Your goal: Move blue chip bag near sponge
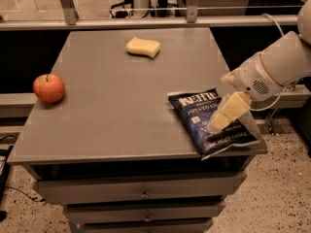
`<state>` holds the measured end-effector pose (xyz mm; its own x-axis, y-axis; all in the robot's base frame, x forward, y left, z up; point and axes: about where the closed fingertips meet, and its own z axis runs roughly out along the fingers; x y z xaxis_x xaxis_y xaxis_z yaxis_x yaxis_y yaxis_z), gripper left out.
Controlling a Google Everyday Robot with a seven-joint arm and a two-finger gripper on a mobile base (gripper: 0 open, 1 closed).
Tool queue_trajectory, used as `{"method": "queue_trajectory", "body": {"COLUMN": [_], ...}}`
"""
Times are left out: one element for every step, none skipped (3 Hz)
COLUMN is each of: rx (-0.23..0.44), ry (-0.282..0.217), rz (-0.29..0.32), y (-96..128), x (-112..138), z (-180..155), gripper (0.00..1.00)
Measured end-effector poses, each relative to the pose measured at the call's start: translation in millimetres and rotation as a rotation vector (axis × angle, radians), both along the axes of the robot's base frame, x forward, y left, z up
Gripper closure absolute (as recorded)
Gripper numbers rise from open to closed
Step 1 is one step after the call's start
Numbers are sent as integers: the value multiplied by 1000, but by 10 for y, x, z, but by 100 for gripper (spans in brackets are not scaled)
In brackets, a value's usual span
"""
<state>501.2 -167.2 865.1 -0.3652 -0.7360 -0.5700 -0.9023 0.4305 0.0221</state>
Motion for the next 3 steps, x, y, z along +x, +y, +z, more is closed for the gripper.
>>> {"method": "queue_trajectory", "body": {"rx": [7,20,29], "ry": [28,51,55], "rz": [-15,-17,-19], "y": [-36,0,16], "x": [4,26,27], "z": [-166,-210,-147], "gripper": [18,49,80]}}
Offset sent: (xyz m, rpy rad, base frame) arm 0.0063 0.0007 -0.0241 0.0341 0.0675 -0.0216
